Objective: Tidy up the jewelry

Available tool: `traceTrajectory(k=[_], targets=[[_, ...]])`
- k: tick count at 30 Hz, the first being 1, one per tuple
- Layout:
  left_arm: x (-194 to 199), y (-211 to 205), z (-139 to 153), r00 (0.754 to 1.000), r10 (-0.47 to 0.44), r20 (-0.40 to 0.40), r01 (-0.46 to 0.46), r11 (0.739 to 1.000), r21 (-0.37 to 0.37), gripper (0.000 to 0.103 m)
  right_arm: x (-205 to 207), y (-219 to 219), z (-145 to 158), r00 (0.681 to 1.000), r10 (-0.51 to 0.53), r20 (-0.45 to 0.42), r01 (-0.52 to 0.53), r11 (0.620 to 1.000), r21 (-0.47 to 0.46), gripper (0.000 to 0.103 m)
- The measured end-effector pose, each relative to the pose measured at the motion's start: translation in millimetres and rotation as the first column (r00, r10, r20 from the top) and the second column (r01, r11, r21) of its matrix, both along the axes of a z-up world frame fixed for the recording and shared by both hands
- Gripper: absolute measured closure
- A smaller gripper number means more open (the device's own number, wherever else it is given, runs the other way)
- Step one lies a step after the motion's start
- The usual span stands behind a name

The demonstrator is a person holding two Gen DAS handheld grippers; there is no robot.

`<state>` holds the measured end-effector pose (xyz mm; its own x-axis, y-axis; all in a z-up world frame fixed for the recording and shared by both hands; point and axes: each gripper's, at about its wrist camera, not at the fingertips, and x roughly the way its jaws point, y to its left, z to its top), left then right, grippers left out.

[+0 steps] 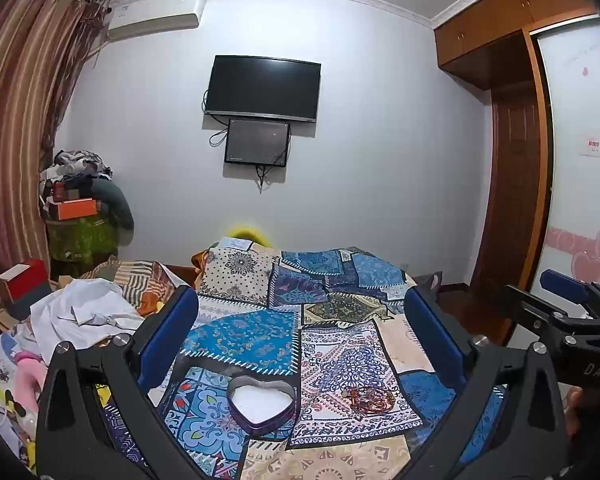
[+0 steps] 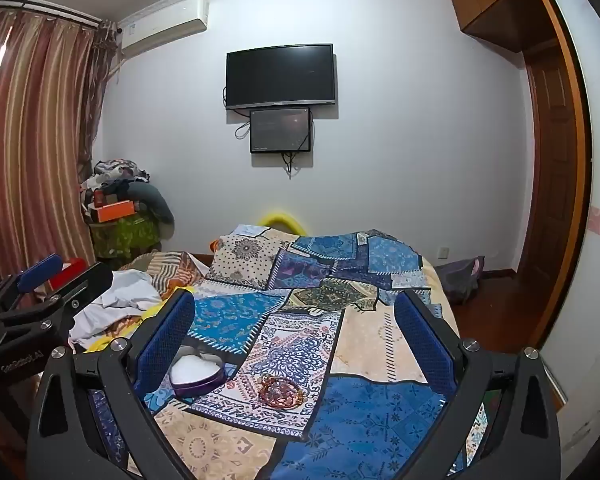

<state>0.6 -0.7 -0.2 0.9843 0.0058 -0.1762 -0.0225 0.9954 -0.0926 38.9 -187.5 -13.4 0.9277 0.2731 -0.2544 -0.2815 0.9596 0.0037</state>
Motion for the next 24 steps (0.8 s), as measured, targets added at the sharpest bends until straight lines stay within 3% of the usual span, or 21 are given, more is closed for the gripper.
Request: traceTrajectory(k=[24], targets=[[7, 10, -7, 1.000, -0.001, -0.027, 0.000, 0.999, -0.040, 0.000, -1, 2, 1, 1.000, 0.001, 0.002, -0.001, 1.000, -0.005, 0.004]])
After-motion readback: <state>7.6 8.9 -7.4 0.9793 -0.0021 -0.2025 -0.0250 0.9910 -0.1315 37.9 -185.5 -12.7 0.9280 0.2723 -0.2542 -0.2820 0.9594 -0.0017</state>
